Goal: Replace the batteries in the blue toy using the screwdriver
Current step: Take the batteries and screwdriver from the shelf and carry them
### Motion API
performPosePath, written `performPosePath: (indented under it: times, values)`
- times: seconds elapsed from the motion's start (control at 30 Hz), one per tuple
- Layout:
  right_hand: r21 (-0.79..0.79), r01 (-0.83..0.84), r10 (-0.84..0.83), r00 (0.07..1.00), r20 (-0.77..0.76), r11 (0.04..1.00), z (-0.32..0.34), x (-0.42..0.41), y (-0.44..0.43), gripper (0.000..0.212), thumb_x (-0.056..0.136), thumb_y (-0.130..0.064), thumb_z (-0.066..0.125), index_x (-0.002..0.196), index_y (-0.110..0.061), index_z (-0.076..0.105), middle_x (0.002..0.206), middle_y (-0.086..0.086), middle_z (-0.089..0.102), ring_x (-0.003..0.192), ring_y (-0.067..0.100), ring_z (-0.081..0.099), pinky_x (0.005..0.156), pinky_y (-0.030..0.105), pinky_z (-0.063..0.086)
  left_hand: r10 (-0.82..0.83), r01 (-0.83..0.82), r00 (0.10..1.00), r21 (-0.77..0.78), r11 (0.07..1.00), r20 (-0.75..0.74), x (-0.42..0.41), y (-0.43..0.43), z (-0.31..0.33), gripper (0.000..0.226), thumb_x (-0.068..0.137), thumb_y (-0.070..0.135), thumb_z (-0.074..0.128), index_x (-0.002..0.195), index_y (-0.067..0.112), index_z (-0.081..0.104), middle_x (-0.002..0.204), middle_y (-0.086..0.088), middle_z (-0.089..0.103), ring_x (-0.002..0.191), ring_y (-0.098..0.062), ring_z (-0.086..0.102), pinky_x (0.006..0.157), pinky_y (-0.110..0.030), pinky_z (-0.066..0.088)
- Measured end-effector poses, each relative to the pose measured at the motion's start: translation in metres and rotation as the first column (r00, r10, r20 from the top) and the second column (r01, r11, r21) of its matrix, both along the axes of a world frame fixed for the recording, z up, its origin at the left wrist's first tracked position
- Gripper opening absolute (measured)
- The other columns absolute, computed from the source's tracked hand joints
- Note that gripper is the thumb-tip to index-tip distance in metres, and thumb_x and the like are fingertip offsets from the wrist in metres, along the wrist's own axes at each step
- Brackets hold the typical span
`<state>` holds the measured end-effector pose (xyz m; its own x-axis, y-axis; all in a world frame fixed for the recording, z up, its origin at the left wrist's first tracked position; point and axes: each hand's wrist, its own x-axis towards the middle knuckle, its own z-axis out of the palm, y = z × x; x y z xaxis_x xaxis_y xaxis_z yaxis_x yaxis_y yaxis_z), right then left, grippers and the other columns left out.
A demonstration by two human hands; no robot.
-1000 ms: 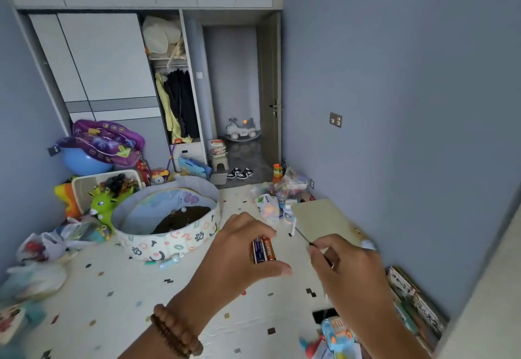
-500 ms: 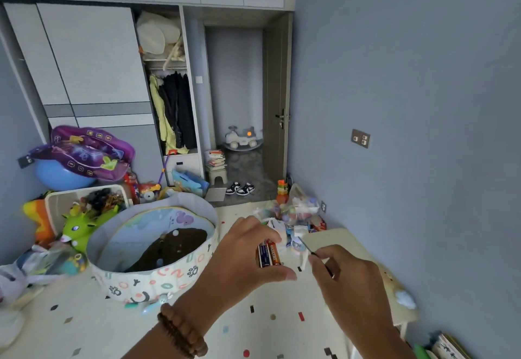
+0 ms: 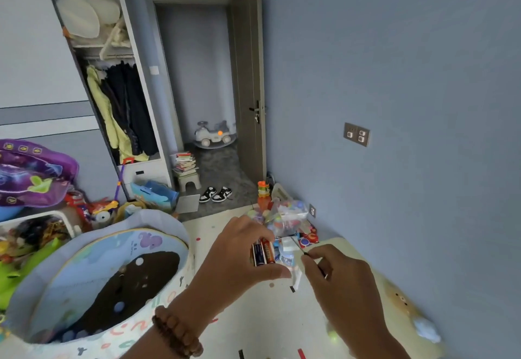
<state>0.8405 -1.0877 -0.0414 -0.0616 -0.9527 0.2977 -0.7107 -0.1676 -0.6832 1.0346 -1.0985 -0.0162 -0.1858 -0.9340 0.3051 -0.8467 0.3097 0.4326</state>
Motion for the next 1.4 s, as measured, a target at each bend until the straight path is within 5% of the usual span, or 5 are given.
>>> performPosePath:
  times: [0.37, 0.77, 1.17, 1.27, 1.4]
  values:
    - [0.093, 0.364, -0.369, 0.928, 0.053, 0.927, -0.031, -0.081, -0.171, 0.008, 0.088, -0.039, 0.066, 0.085, -0.033, 0.070, 0.047, -0.016, 0.057, 0.046, 0.006, 0.052, 0.049, 0.020, 0.038, -0.365, 0.367, 0.929, 0.028, 0.930, -0.062, -0.084, -0.243, -0.030, 0.050, 0.061, 0.076, 0.071, 0.098, 0.046, 0.054, 0.095, 0.027, 0.048, 0.097, 0.007, 0.047, 0.076, -0.015, 0.044]
    - [0.114, 0.832, -0.836, 0.548, -0.020, 0.543, -0.083, -0.137, -0.228, 0.012, 0.088, -0.037, 0.066, 0.077, -0.031, 0.063, 0.044, -0.010, 0.055, 0.042, 0.007, 0.052, 0.045, 0.027, 0.048, -0.881, 0.883, 0.470, 0.019, 0.470, -0.060, -0.225, -0.393, -0.090, 0.063, 0.061, 0.080, 0.071, 0.102, 0.032, 0.064, 0.099, 0.020, 0.051, 0.098, 0.001, 0.051, 0.079, -0.015, 0.048]
    - [0.191, 0.925, -0.940, 0.339, -0.033, 0.327, -0.146, -0.144, -0.271, 0.018, 0.089, -0.039, 0.062, 0.073, -0.036, 0.055, 0.062, -0.012, 0.071, 0.053, 0.006, 0.066, 0.052, 0.035, 0.057, -0.969, 0.971, 0.238, 0.031, 0.236, -0.071, -0.265, -0.455, -0.159, 0.060, 0.066, 0.078, 0.069, 0.104, 0.033, 0.059, 0.100, 0.018, 0.049, 0.096, 0.000, 0.049, 0.079, -0.015, 0.051]
    - [0.179, 0.926, -0.939, 0.342, -0.027, 0.332, -0.189, -0.156, -0.273, 0.013, 0.083, -0.032, 0.073, 0.074, -0.035, 0.064, 0.082, -0.012, 0.064, 0.063, 0.005, 0.062, 0.056, 0.033, 0.055, -0.966, 0.970, 0.240, 0.046, 0.237, -0.093, -0.274, -0.466, -0.203, 0.061, 0.065, 0.078, 0.070, 0.106, 0.035, 0.058, 0.101, 0.019, 0.048, 0.096, 0.002, 0.049, 0.080, -0.010, 0.048]
    - [0.185, 0.916, -0.928, 0.371, -0.045, 0.357, -0.300, -0.181, -0.279, 0.014, 0.078, -0.024, 0.079, 0.071, -0.031, 0.068, 0.072, -0.013, 0.061, 0.061, 0.000, 0.059, 0.055, 0.025, 0.053, -0.967, 0.970, 0.240, 0.065, 0.235, -0.088, -0.293, -0.484, -0.312, 0.062, 0.065, 0.078, 0.070, 0.103, 0.029, 0.063, 0.101, 0.016, 0.051, 0.096, 0.001, 0.049, 0.080, -0.009, 0.044]
